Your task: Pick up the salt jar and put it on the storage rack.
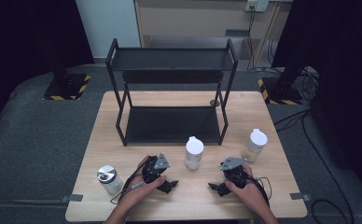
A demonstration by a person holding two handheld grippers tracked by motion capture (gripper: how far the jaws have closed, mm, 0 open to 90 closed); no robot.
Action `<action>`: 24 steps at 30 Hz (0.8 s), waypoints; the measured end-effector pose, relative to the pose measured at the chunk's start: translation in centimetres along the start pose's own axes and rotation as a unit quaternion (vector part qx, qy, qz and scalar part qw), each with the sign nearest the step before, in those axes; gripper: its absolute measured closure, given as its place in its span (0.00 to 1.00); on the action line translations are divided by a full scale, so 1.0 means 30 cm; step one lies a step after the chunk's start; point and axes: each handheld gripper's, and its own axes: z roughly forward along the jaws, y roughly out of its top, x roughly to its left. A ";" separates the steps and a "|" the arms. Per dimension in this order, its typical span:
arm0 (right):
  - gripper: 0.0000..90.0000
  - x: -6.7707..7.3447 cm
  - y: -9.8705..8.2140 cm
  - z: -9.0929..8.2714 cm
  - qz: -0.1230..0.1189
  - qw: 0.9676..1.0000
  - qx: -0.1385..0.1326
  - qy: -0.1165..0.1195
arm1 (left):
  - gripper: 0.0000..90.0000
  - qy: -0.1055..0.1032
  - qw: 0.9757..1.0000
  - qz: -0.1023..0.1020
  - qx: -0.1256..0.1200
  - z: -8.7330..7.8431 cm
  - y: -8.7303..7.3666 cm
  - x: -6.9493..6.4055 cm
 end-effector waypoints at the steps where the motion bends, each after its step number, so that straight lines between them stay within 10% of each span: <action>1: 0.01 0.000 0.000 0.000 0.000 1.000 0.000 0.000 | 0.00 0.000 1.000 0.000 0.000 0.000 0.000 0.000; 24: 0.01 0.004 0.000 -0.001 0.003 1.000 0.000 -0.002 | 0.00 0.006 1.000 -0.007 0.000 -0.001 0.000 -0.010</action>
